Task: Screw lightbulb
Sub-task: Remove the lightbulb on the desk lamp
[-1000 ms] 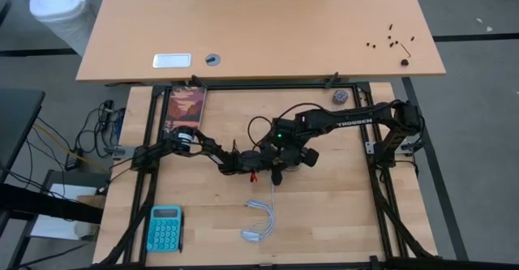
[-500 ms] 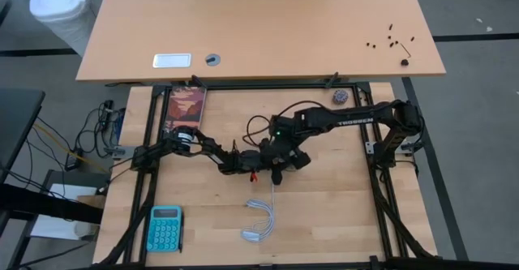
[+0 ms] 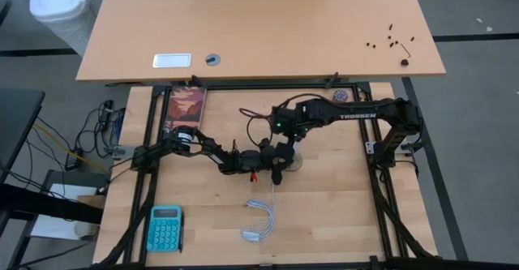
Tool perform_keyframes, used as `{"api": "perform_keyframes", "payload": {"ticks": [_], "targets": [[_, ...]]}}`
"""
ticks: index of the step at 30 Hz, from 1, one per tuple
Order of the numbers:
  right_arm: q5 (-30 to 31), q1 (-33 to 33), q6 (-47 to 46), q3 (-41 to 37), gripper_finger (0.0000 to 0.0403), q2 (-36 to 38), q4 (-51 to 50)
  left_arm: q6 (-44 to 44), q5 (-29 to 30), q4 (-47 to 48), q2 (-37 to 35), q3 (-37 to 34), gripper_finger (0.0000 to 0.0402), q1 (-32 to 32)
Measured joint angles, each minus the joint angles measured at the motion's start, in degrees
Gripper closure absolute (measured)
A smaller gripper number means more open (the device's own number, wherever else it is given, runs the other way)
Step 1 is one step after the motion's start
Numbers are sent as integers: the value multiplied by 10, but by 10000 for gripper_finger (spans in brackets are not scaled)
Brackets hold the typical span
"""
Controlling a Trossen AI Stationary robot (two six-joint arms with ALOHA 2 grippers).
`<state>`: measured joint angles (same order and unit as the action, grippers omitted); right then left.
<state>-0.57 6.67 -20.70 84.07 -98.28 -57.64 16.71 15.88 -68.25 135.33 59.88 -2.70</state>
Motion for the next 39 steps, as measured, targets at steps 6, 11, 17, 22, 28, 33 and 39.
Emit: {"api": "perform_keyframes", "payload": {"ticks": [6, 11, 17, 22, 28, 33, 39], "targets": [[-7, 1, -59, -23, 36, 0, -6, 0, 0, 0, 0, 0, 203, 0], [-8, -6, -93, -45, 36, 0, -9, 0, 0, 0, 0, 0, 203, 0], [-11, -6, -113, -65, 38, 0, 5, 0, 0, 0, 0, 0, 203, 0], [-12, -6, -113, -82, 64, 0, 26, 0, 0, 0, 0, 0, 203, 0], [-20, -5, -108, -87, 118, 0, 34, 0, 0, 1, 0, 0, 203, 0], [-20, -5, -68, -89, 153, 0, 53, 0, 0, 0, 0, 0, 203, 0], [-32, -5, 63, -89, 144, -1, 60, 0, 0, 0, 0, 0, 203, 0]]}}
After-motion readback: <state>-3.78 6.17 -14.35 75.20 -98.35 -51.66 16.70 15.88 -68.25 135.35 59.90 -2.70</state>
